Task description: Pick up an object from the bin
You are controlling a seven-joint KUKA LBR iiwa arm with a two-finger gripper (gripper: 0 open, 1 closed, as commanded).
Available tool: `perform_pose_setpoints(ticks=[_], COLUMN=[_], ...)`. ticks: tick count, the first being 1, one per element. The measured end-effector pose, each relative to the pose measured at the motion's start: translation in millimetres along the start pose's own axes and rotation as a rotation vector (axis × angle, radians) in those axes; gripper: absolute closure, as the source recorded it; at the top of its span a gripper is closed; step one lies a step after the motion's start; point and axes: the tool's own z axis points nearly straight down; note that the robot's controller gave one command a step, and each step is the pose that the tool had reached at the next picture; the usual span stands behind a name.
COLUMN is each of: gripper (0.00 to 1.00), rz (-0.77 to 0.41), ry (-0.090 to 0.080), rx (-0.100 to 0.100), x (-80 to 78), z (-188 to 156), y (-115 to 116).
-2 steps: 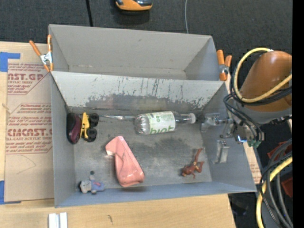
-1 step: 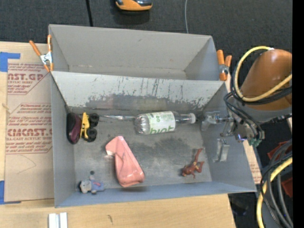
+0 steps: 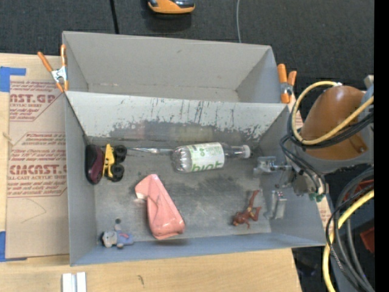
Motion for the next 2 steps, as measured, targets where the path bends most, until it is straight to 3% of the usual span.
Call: perform_pose_setpoints(ticks=[1, 2], gripper=[0.0, 0.0], rz=[-0.113, -0.353], ry=[0.009, 0.007], rx=[-0.003, -0.004], x=[13.4, 6.6], z=[41.4, 70.3], y=[7.8, 10.3])
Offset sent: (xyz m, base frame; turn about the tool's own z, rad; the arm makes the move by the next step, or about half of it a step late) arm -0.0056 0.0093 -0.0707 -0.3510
